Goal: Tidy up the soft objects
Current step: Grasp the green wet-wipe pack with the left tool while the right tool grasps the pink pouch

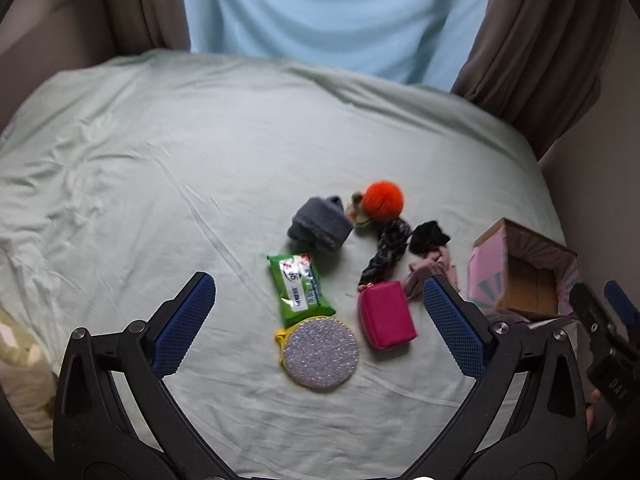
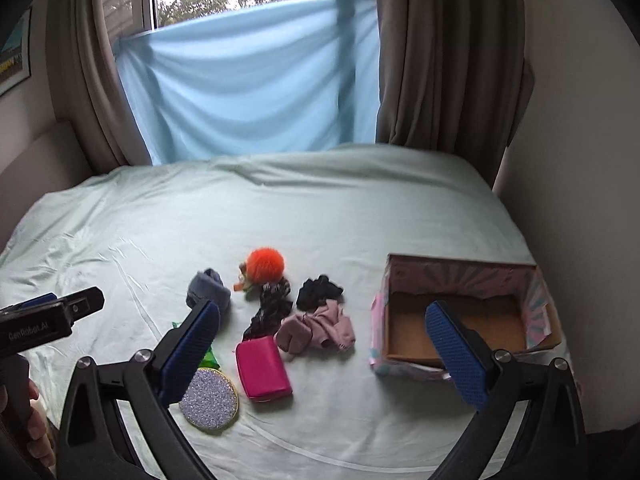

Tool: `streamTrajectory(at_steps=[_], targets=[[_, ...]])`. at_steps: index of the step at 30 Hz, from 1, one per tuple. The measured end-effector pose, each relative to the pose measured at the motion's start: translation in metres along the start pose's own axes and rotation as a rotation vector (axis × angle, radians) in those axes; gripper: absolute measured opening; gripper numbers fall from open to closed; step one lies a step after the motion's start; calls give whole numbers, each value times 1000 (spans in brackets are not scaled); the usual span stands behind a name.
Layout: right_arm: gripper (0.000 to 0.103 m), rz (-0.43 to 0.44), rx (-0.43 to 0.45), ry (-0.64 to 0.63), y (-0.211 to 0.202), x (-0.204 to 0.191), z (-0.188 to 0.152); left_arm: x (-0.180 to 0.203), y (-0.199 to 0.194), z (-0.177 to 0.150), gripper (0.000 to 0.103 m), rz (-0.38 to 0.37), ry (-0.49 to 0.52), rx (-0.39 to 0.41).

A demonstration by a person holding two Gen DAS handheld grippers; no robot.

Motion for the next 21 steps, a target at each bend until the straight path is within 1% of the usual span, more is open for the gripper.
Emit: streamTrajectory(at_steps=[4, 8, 14, 21], targets=[[103, -3, -54, -5, 46, -24, -29, -15, 63, -10, 103, 12, 42, -71], [103, -4, -112, -45, 94, -50, -59, -24, 123, -25, 103, -33, 25, -162], [103, 15, -201, -130, 150, -82, -99, -34, 184, -46, 103, -40, 10, -252], [102, 36, -284, -197, 198, -101, -130, -42, 239, -64, 103, -24, 1, -325]])
Point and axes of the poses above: each gripper's, at about its wrist camera, not at the fingertips, and y roughly the way its jaws point, x to its right, z to its top, the point moved 9 cm from there along y, roughly the way its jaws point, and after that the axes turned 3 degrees about -z, right-handed, at the moved point
